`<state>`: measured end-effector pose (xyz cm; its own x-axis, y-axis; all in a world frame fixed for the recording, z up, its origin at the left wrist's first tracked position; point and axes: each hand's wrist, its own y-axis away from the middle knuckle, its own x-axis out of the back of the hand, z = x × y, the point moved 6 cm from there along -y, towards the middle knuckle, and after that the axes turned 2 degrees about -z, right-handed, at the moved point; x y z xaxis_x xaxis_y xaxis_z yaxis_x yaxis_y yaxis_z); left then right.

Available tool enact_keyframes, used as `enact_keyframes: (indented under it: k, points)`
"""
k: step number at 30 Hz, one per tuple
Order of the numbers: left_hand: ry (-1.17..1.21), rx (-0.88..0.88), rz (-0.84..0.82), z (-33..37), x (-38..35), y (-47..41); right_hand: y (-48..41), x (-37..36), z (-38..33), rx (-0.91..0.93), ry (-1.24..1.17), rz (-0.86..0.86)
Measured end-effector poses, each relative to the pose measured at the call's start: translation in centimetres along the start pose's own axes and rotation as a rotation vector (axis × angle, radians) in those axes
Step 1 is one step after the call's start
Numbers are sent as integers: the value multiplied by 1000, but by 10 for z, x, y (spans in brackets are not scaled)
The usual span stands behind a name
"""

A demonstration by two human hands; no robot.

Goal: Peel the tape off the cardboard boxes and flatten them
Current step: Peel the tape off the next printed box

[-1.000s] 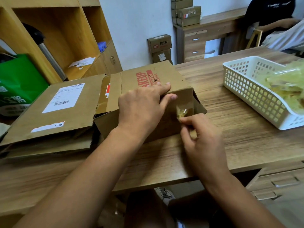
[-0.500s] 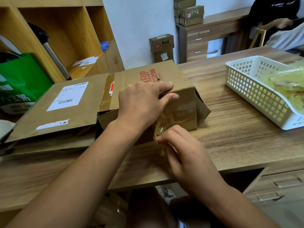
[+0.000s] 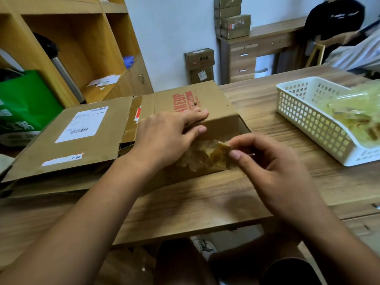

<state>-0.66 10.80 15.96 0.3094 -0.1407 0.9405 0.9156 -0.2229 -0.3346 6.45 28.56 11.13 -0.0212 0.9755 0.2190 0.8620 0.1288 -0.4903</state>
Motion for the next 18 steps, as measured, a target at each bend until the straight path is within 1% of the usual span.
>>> enact_keyframes:
  k: [4, 7, 10, 12, 14, 16, 18]
  points:
    - [51, -49, 17, 2, -3, 7, -8, 36, 0, -44, -82, 131]
    - [101, -88, 39, 2, -4, 13, -11, 66, -9, -30, -17, 186]
    - [123, -116, 62, 0, -4, 17, -19, 105, -28, 22, 135, 221]
    - [171, -134, 55, 0, -4, 21, -25, 141, -39, 68, 227, 311]
    - [231, -152, 43, -3, -5, 22, -30, 177, -48, 98, 383, 415]
    - [293, -160, -6, -11, -9, 21, -36, 206, -49, 84, 556, 458]
    - [331, -196, -73, -20, -14, 18, -40, 226, -39, 33, 719, 437]
